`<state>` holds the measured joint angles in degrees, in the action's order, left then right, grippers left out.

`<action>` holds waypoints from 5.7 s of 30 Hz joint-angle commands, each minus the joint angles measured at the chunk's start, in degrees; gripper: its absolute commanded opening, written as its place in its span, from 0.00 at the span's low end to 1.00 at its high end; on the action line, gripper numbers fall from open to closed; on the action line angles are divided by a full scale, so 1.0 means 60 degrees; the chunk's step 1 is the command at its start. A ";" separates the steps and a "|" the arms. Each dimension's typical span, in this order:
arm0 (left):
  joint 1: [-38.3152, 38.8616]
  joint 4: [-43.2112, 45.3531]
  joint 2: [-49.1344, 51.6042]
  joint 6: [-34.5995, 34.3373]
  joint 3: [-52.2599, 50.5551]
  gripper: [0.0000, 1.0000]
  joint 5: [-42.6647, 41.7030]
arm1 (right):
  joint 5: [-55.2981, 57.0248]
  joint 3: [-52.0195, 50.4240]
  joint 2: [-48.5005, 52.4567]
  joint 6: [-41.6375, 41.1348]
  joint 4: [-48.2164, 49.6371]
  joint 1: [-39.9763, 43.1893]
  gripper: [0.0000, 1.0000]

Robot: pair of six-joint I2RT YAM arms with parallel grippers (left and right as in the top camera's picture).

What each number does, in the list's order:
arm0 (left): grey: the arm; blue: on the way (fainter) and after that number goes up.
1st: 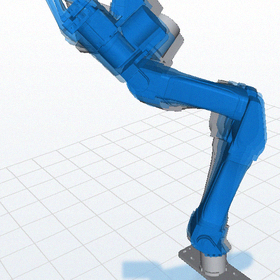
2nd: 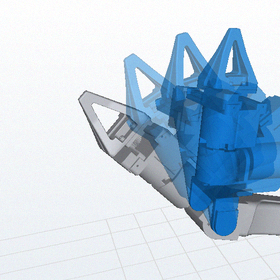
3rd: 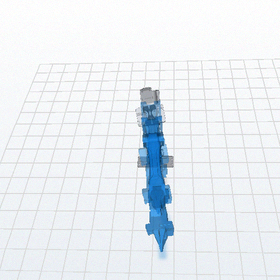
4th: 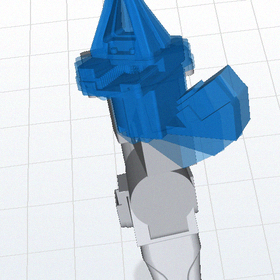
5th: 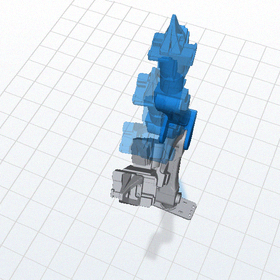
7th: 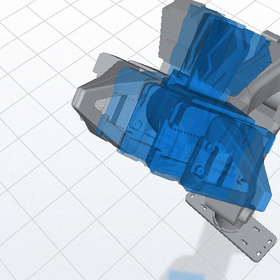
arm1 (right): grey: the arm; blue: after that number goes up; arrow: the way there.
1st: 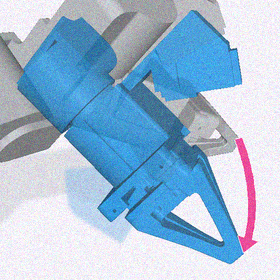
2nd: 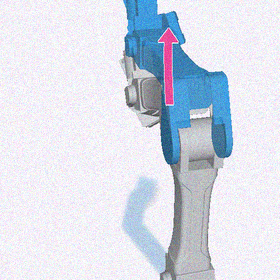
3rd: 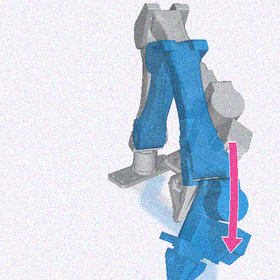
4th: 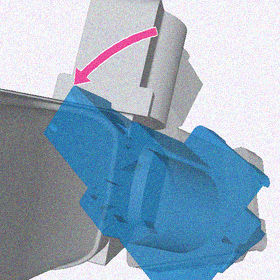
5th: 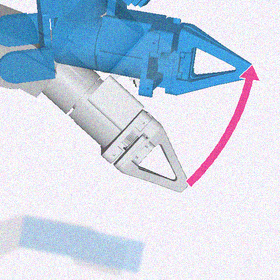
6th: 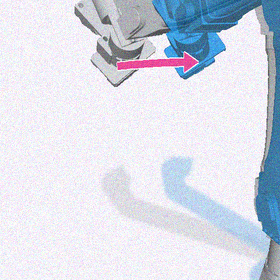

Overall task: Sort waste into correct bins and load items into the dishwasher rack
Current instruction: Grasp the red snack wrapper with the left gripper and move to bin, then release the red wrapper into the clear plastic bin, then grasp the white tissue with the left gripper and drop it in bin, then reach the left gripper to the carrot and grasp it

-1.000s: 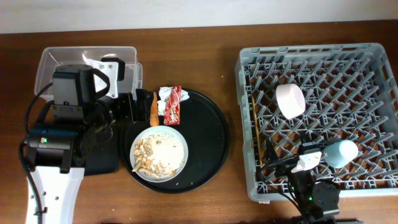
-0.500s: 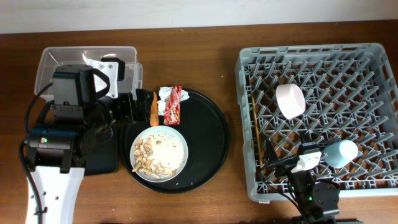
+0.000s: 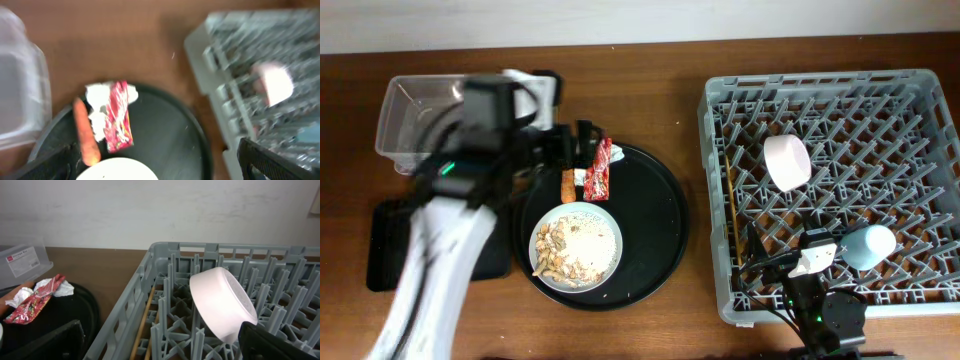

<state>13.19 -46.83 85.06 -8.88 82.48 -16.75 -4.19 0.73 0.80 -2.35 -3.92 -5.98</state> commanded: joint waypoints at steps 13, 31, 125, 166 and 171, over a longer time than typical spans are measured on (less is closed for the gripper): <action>0.1570 0.1344 0.5206 -0.0087 0.0011 0.66 0.4164 | -0.0051 -0.0069 -0.0073 0.0069 -0.0018 0.0066 0.98; 0.1570 0.0725 0.5020 -0.0164 0.0313 0.00 0.3978 | -0.0051 -0.0069 -0.0073 0.0069 -0.0018 0.0066 0.98; 0.1479 0.2178 0.6186 0.1774 0.0248 0.19 0.4586 | -0.0051 -0.0069 -0.0073 0.0069 -0.0018 0.0066 0.98; 0.0266 -0.2601 0.3501 -0.0229 0.2761 0.45 0.1781 | -0.0051 -0.0069 -0.0073 0.0069 -0.0018 0.0066 0.98; 0.0506 -0.2007 0.3501 -0.2929 0.1042 0.46 0.3526 | -0.0051 -0.0069 -0.0073 0.0069 -0.0018 0.0066 0.98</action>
<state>16.53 -60.77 105.97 -13.32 94.48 -2.55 -4.16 0.73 0.80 -2.31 -3.95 -5.98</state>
